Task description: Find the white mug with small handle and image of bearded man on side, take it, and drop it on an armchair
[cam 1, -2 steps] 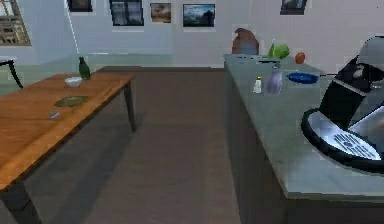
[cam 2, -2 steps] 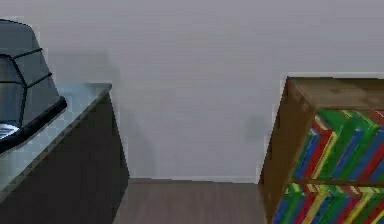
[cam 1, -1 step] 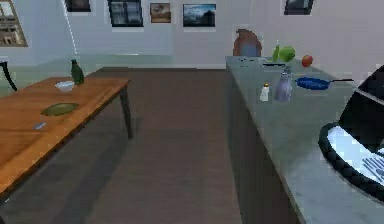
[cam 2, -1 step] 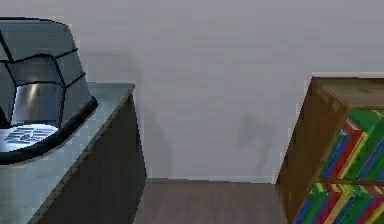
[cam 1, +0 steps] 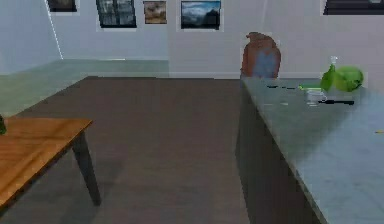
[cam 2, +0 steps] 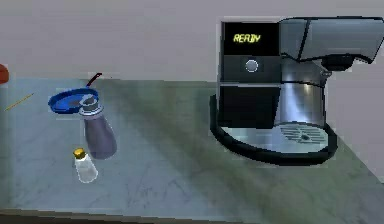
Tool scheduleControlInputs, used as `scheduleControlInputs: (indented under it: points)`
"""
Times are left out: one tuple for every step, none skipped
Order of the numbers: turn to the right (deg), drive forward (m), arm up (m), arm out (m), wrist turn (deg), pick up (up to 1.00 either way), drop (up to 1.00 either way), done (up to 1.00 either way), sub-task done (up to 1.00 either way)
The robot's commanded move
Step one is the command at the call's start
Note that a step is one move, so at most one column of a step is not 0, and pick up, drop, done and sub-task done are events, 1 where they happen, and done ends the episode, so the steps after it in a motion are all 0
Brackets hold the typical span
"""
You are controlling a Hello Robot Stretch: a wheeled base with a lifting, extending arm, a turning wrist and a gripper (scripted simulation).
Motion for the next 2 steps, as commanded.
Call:
scheduleControlInputs:
  points:
    - [0.0,0.60,0.00,0.00,0.0,0.00,0.00,0.00,0.00]
    - [-33.0,0.00,0.00,0.00,0.0,0.00,0.00,0.00,0.00]
